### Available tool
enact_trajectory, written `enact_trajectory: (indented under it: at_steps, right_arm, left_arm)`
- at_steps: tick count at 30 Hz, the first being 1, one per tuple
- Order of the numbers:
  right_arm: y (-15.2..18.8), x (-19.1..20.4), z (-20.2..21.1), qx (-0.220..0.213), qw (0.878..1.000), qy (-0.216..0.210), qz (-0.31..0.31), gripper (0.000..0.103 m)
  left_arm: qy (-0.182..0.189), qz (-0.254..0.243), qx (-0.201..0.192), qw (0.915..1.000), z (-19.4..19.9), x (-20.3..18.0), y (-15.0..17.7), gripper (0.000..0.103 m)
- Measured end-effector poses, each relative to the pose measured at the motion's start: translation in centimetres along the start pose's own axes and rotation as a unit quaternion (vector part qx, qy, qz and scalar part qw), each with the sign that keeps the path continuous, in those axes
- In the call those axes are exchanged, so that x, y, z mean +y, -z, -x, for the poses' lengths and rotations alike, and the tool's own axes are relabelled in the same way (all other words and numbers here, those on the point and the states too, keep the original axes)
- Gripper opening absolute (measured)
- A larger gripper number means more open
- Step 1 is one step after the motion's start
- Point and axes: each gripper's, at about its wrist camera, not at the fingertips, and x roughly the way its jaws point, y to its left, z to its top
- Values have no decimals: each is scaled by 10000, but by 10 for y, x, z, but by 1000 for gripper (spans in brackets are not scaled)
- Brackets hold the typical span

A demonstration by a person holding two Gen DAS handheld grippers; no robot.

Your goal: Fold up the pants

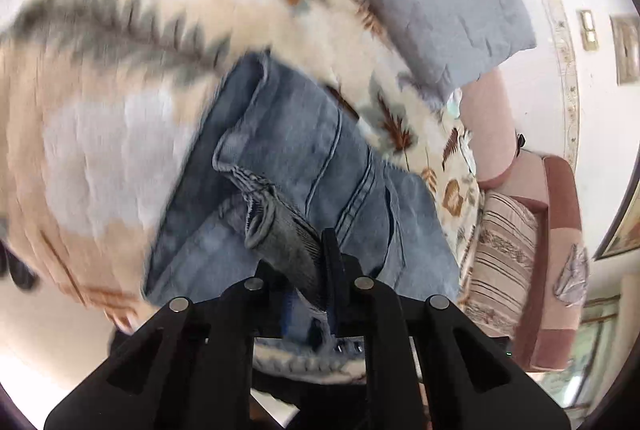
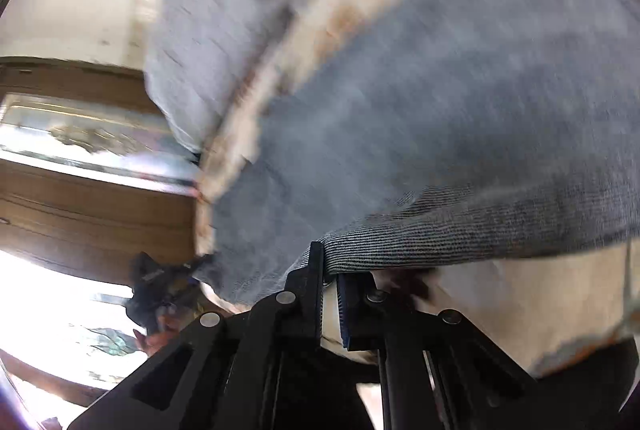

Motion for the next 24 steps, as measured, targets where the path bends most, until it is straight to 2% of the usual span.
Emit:
enact_trajectory:
  at_steps: [4, 6, 7, 9, 12, 13, 16, 18, 21, 24]
  right_arm:
    - [17, -15, -22, 360, 9985, 353, -205, 10]
    - [25, -28, -24, 472, 9974, 384, -379, 11]
    - [28, -31, -23, 475, 9972, 392, -428, 18]
    - [31, -36, -15, 404, 9974, 379, -461, 25]
    - [36, -47, 22, -34, 9973, 456, -569, 40]
    - [38, -57, 46, -372, 9953, 527, -724, 43]
    - [39, -90, 103, -1183, 9833, 830, -1109, 44]
    - [35, -115, 134, -1590, 9721, 1006, -1400, 44]
    - [31, -138, 151, -1827, 9653, 908, -1631, 44]
    - [25, -146, 145, -1976, 9630, 635, -1719, 44]
  left_arm:
    - [-399, -76, 161, 9990, -13, 12, 9, 11]
    - [-531, 1, 236, 9983, -16, 27, 14, 11]
    - [-559, 89, 255, 9981, -17, 33, 16, 14]
    - [-431, 233, 245, 9985, -13, 44, 16, 16]
    - [-373, 238, 240, 9987, -4, 45, 21, 20]
    - [-307, 217, 270, 9989, -1, 45, 25, 26]
    - [-31, 183, 380, 9991, 2, 42, 37, 42]
    - [-70, 132, 371, 9992, -2, 37, 39, 44]
    - [-218, 185, 474, 9985, -13, 33, 37, 44]
    - [-367, 156, 492, 9980, -20, 26, 34, 44]
